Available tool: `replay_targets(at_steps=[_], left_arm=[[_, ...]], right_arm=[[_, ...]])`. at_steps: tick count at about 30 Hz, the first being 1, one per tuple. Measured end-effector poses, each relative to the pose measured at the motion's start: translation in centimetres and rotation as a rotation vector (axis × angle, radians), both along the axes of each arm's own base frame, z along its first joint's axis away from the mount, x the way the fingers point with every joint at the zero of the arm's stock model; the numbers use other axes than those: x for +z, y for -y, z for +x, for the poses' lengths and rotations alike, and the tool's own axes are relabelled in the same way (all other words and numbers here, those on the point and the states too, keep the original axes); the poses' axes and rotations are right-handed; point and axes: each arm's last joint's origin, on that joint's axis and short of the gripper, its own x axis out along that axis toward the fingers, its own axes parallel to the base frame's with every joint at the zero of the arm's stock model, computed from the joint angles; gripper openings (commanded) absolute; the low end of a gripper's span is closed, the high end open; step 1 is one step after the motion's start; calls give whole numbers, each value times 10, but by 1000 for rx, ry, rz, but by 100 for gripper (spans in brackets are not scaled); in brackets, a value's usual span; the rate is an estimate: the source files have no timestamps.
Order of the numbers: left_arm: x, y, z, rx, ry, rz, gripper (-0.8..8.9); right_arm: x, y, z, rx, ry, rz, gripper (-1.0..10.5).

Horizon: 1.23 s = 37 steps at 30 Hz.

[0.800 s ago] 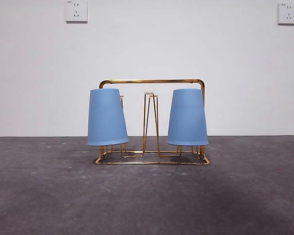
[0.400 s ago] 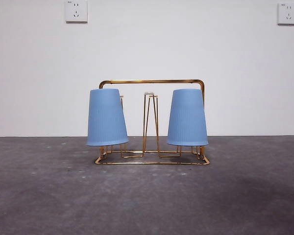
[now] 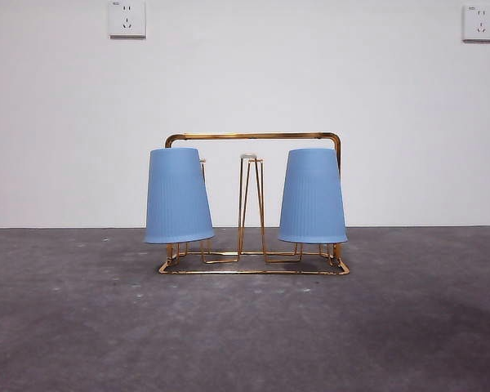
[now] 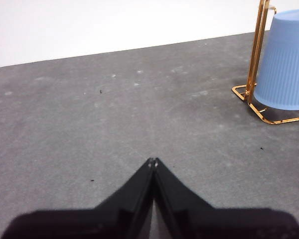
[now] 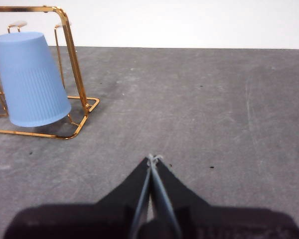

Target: Pick up cup 1,put cup 1 in the cup rack,pick up cup 2,put cup 2 in the cup rack

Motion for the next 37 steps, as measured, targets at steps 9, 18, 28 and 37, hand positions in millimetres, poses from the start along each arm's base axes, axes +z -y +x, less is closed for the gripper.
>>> replay_targets(at_steps=[9,18,28,37], left_arm=[[0,0,0,0,-1,0,-3],[0,0,0,0,-1,0,-3],[0,0,0,0,-1,0,-3],[0,0,0,0,-1,0,-3]], right_arm=[[0,0,0,-7,-3,16,1],[0,0,0,-7,-3,16,1],[0,0,0,-7,-3,16,1],[0,0,0,-7,-3,16,1]])
